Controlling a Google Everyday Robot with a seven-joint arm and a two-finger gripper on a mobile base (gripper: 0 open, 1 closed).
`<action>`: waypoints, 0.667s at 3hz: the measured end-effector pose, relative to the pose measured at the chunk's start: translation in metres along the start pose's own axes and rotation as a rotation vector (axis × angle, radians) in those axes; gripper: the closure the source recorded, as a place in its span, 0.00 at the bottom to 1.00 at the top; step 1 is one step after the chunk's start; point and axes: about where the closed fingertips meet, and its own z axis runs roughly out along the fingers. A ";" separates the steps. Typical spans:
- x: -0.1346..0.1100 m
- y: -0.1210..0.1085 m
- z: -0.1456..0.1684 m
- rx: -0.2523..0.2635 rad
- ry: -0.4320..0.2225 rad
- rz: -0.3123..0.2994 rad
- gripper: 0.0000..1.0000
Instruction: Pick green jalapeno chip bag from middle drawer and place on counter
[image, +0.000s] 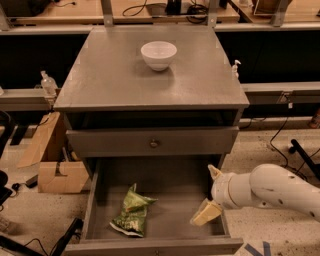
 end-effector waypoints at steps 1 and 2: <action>-0.003 0.001 0.008 -0.014 -0.003 -0.009 0.00; -0.013 0.010 0.061 -0.059 -0.031 -0.033 0.00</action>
Offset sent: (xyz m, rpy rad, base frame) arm 0.0489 0.1186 -0.1330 0.1189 0.0612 0.1464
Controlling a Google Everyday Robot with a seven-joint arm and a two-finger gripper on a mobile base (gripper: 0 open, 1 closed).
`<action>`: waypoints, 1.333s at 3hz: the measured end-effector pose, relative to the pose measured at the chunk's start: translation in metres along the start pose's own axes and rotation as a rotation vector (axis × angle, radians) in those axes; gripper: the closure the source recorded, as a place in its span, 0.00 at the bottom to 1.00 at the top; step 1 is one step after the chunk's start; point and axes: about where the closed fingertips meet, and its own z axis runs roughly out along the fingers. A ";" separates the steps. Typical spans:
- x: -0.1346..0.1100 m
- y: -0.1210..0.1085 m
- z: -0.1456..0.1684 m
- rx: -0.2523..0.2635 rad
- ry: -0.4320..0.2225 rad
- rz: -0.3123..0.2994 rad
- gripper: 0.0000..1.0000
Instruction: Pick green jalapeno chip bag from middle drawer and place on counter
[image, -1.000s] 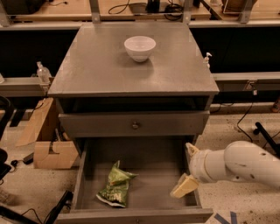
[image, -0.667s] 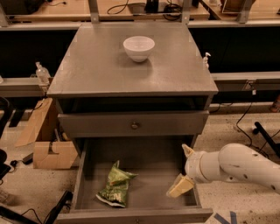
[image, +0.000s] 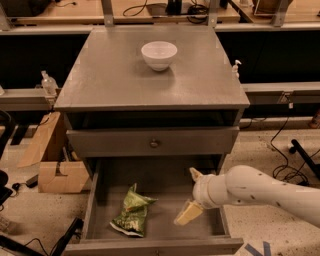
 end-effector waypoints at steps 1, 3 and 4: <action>-0.001 0.014 0.077 -0.067 -0.045 0.007 0.00; -0.016 0.051 0.176 -0.174 -0.152 0.041 0.00; -0.029 0.059 0.196 -0.202 -0.188 0.041 0.00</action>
Offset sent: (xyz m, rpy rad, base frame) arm 0.0219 0.1253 -0.1533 0.1874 0.1036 0.0845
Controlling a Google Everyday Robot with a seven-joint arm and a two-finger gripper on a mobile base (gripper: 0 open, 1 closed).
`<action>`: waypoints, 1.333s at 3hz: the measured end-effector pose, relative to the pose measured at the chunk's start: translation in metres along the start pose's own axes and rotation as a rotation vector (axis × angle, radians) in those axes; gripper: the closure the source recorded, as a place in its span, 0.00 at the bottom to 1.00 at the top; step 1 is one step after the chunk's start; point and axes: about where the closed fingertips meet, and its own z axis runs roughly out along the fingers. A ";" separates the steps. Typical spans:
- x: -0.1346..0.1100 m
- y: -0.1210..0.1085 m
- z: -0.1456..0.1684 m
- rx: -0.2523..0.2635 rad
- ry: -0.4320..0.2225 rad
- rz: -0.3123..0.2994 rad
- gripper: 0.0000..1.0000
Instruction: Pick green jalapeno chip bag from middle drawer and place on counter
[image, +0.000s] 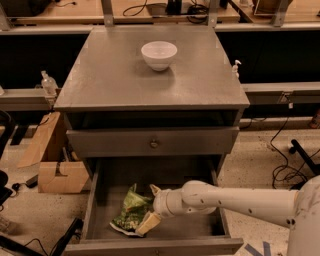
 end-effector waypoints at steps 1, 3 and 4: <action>-0.009 0.006 0.025 -0.025 -0.018 0.002 0.17; -0.013 0.009 0.043 -0.039 -0.021 0.008 0.63; -0.013 0.011 0.044 -0.042 -0.022 0.007 0.87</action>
Offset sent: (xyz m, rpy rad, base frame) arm 0.0065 0.0537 -0.0247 0.0334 0.0305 0.0200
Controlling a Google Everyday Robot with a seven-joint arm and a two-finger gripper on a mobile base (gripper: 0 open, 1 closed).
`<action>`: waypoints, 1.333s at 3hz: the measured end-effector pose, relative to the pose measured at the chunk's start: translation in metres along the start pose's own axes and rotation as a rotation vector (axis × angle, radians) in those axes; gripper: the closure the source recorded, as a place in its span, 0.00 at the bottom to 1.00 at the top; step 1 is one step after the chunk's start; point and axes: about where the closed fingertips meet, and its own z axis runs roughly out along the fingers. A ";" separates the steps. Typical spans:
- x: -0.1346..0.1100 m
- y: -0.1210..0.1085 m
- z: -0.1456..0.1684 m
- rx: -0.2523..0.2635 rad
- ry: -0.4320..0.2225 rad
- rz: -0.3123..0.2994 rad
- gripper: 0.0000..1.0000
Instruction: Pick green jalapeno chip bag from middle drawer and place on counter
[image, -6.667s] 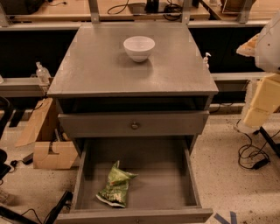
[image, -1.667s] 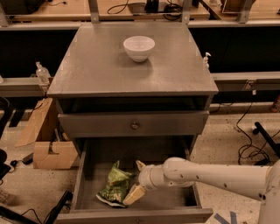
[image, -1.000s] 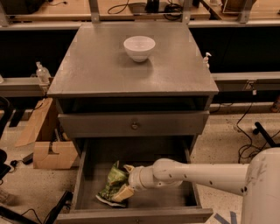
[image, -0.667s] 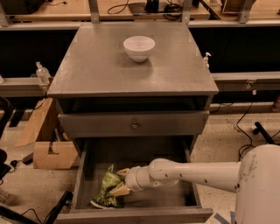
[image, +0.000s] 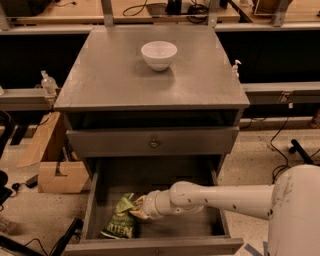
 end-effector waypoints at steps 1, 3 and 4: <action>0.000 0.001 0.001 -0.002 0.000 0.000 1.00; -0.088 0.006 -0.059 -0.011 -0.024 -0.054 1.00; -0.140 0.004 -0.104 -0.023 -0.024 -0.078 1.00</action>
Offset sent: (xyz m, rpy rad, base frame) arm 0.0101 0.0129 0.1172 0.0253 -0.0595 0.0342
